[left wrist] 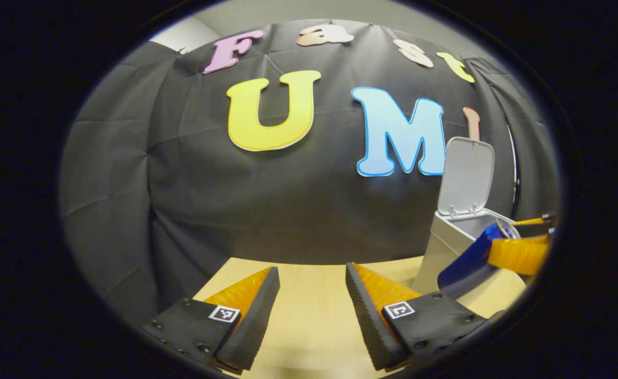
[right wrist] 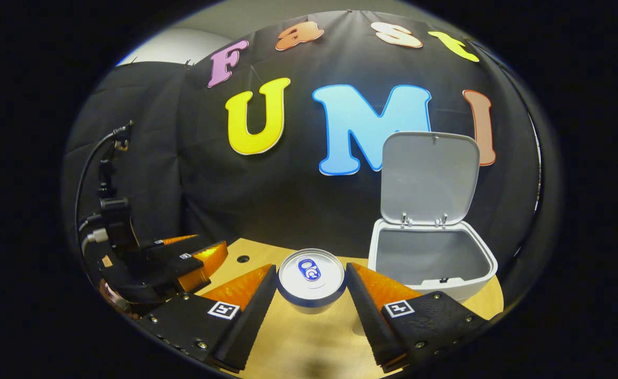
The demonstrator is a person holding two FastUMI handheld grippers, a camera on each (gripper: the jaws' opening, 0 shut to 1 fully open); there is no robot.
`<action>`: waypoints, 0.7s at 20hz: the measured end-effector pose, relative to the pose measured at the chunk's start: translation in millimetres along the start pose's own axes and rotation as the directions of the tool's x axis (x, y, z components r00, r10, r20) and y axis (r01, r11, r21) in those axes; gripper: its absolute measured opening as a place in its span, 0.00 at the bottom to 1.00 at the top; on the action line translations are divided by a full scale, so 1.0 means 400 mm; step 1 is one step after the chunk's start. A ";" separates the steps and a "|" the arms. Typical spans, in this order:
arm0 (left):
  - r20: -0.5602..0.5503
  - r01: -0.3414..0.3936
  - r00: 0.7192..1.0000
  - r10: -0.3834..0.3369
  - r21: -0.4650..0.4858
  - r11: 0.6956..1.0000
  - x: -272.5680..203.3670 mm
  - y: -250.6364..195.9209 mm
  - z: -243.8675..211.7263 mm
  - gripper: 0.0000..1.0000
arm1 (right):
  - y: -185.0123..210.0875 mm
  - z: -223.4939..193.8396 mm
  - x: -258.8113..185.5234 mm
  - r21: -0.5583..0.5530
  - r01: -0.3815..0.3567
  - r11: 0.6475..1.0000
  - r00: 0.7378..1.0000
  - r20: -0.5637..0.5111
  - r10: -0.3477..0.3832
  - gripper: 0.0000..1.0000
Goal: Press the lid of the desktop garbage bin to open it, pick up the crumpled paper on the desktop and throw it into the bin, then pick up the pop can on the desktop and drop it into the bin, and finally close the garbage bin lid.
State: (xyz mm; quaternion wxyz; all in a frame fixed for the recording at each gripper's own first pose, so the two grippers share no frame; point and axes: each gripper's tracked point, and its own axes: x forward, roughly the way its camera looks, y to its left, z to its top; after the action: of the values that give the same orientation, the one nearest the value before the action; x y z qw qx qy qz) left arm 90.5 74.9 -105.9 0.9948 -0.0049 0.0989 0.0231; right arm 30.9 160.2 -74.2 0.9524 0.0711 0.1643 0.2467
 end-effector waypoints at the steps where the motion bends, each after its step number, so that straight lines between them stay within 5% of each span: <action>1: -0.001 0.003 1.000 -0.003 0.000 1.000 0.003 -0.005 0.001 0.84 | -0.005 0.016 -0.001 0.001 0.003 1.000 1.000 0.013 -0.003 0.84; 14: -0.013 -0.001 1.000 0.001 -0.022 1.000 0.016 -0.020 -0.002 0.88 | -0.146 0.170 -0.012 0.011 0.098 0.995 0.984 0.150 -0.099 0.84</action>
State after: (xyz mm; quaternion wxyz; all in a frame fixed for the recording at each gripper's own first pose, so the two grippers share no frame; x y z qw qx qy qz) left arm 97.0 67.1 -108.0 0.9940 -0.0157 0.1051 0.0248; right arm 76.8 103.5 -21.9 0.9729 0.0832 0.0959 0.1930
